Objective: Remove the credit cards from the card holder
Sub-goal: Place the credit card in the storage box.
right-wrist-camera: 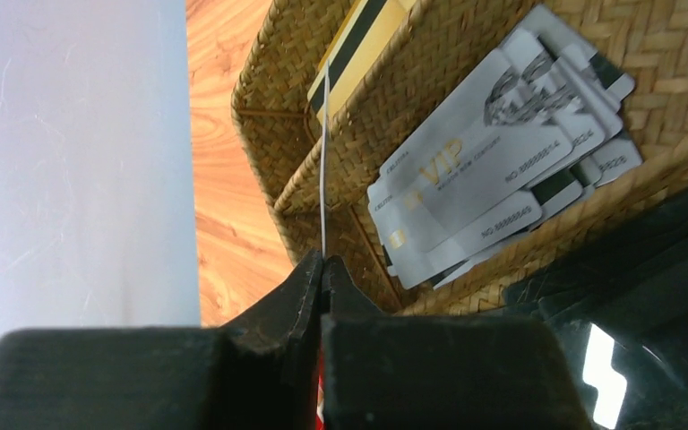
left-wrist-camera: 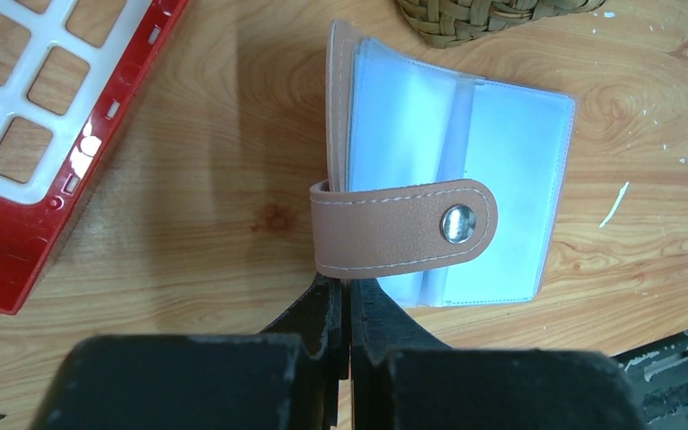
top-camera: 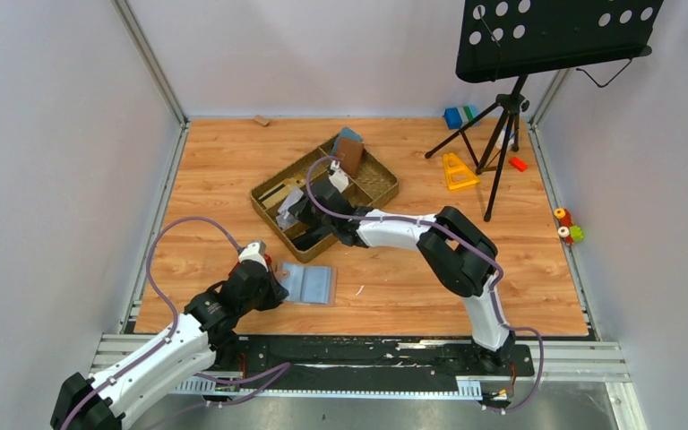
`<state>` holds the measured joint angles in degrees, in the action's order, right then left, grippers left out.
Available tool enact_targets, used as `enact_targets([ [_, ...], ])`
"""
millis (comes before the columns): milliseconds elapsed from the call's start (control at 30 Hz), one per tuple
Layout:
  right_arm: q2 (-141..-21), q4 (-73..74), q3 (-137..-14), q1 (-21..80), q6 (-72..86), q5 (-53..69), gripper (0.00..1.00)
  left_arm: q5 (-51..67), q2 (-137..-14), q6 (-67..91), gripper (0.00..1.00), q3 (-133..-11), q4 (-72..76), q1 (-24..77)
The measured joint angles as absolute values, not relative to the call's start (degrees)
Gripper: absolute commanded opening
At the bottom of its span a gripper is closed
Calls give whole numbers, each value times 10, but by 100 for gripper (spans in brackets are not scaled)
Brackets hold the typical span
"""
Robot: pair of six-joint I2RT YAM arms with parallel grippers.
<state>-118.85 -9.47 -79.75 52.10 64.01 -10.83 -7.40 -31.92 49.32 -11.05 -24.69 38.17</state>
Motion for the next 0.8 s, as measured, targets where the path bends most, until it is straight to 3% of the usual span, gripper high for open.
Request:
enact_targets([
  [167, -1188, -100, -795, 531, 641, -111, 25, -70, -319, 488, 0, -110, -246, 382],
  [300, -1188, -101, -795, 531, 634, -114, 37, -65, -319, 485, 0, -109, -246, 382],
  [467, -1164, -100, -774, 529, 616, -125, 38, -50, -319, 478, 0, -103, -233, 381],
  [700, -1032, -131, -647, 521, 512, -120, 36, 27, -338, 457, 0, -85, -169, 381],
  [800, -967, -148, -593, 505, 449, -57, 42, 62, -343, 449, 0, -82, -147, 381],
])
